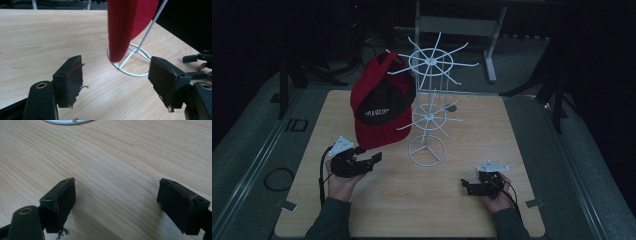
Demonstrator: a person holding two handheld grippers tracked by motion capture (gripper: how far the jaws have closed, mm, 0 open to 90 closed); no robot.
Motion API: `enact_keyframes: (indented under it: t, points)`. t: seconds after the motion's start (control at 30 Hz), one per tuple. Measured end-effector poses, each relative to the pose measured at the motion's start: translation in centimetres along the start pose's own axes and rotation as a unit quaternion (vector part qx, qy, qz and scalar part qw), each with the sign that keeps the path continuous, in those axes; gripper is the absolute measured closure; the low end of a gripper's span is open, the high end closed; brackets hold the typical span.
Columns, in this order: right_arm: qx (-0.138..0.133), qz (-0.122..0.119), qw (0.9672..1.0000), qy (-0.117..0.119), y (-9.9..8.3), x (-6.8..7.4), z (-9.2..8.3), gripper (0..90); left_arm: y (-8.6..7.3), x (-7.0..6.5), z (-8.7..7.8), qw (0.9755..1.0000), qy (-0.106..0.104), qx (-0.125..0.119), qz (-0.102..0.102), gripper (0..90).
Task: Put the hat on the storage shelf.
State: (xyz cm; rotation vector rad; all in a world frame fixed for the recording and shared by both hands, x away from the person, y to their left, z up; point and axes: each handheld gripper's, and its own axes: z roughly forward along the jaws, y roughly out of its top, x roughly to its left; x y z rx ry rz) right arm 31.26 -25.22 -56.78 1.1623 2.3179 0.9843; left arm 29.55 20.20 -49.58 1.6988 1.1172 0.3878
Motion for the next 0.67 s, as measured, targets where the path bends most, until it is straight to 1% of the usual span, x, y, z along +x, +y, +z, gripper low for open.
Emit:
enact_keyframes:
  t: [0.07, 0.13, 0.23, 0.27, 0.33, 0.43, 0.53, 0.6, 0.67]
  points:
    - [0.000, 0.000, 1.0000, 0.000, 0.0, 0.0, 0.0, 15.3, -0.2, 0.1, 0.1, 1.0000, 0.001, 0.004, 0.002, 28.7]
    - [0.000, 0.000, 1.0000, 0.000, 0.0, 0.0, 0.0, 15.3, -0.4, 0.2, 0.1, 1.0000, -0.001, 0.009, 0.000, 28.8]
    - [0.000, 0.000, 1.0000, 0.000, 0.0, 0.0, 0.0, 15.3, -0.6, 0.2, 0.3, 0.9997, 0.001, 0.019, 0.014, 29.5]
    - [0.000, 0.000, 1.0000, 0.000, 0.0, 0.0, 0.0, 15.3, -0.7, 0.3, 0.3, 0.9996, 0.000, 0.022, 0.016, 29.6]
    - [0.000, 0.000, 1.0000, 0.000, 0.0, 0.0, 0.0, 15.3, -1.0, 0.5, 0.6, 0.9995, -0.003, 0.027, 0.018, 30.4]
    - [0.000, 0.000, 1.0000, 0.000, 0.0, 0.0, 0.0, 15.3, -1.4, 0.7, 0.9, 0.9992, -0.001, 0.036, 0.016, 30.9]
    - [0.000, 0.000, 1.0000, 0.000, 0.0, 0.0, 0.0, 15.3, -1.8, 1.1, 1.3, 0.9987, 0.010, 0.047, 0.019, 30.7]
    - [0.000, 0.000, 1.0000, 0.000, 0.0, 0.0, 0.0, 15.3, -2.3, 1.7, 1.6, 0.9982, 0.016, 0.056, 0.012, 30.4]
    - [0.000, 0.000, 1.0000, 0.000, 0.0, 0.0, 0.0, 15.3, -2.8, 2.3, 2.0, 0.9973, 0.029, 0.067, 0.006, 30.4]
